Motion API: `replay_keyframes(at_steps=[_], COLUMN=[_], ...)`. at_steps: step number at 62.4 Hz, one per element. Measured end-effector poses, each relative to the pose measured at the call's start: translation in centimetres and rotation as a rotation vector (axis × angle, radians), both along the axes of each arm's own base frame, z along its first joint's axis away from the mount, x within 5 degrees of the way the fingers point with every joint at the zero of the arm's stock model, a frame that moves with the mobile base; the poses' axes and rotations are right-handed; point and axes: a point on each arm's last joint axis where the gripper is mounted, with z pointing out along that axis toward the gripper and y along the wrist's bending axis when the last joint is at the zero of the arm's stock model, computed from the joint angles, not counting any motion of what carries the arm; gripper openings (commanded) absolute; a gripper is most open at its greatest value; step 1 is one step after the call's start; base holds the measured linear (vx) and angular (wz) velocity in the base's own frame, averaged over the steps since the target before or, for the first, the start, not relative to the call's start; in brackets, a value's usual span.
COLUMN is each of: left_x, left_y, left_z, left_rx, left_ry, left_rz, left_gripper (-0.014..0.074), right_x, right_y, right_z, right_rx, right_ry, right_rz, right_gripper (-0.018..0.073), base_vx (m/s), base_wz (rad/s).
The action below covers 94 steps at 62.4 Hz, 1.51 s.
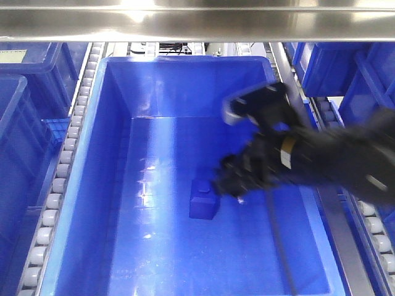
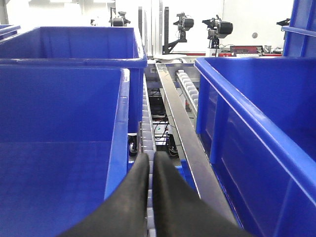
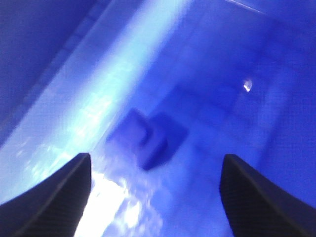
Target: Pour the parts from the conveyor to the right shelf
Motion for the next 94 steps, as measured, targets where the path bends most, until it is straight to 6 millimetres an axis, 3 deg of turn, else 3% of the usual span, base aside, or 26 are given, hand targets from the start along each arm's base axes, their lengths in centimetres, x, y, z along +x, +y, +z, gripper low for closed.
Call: replay_keyframes(at_steps=[14, 36, 46, 62, 69, 94], left_x=[0.0, 0.0, 0.0, 0.0, 0.0, 0.0], left_y=[0.0, 0.0, 0.0, 0.0, 0.0, 0.0], left_z=[0.0, 0.0, 0.0, 0.0, 0.0, 0.0], left_rx=[0.0, 0.0, 0.0, 0.0, 0.0, 0.0], left_ry=[0.0, 0.0, 0.0, 0.0, 0.0, 0.0], left_rz=[0.0, 0.0, 0.0, 0.0, 0.0, 0.0], left_gripper=[-0.0006, -0.0006, -0.0006, -0.0006, -0.0006, -0.0006], right_x=[-3.6, -6.5, -8.0, -10.2, -12.2, -19.9], right_y=[-3.2, -10.7, -11.9, -12.9, -13.5, -15.5], right_z=[0.9, 3.6, 4.7, 4.9, 4.0, -2.1], right_rx=[0.056, 0.106, 0.125, 0.097, 0.127, 0.309], right_ry=[-0.081, -0.226, -0.28, -0.271, -0.318, -0.543], right_rz=[-0.032, -0.32, -0.366, -0.394, -0.398, -0.393], right_gripper=[0.0526, 0.0526, 0.0526, 0.0526, 0.0526, 0.0526], base_vx=[0.0, 0.0, 0.0, 0.0, 0.0, 0.0], base_wz=[0.0, 0.0, 0.0, 0.0, 0.0, 0.0])
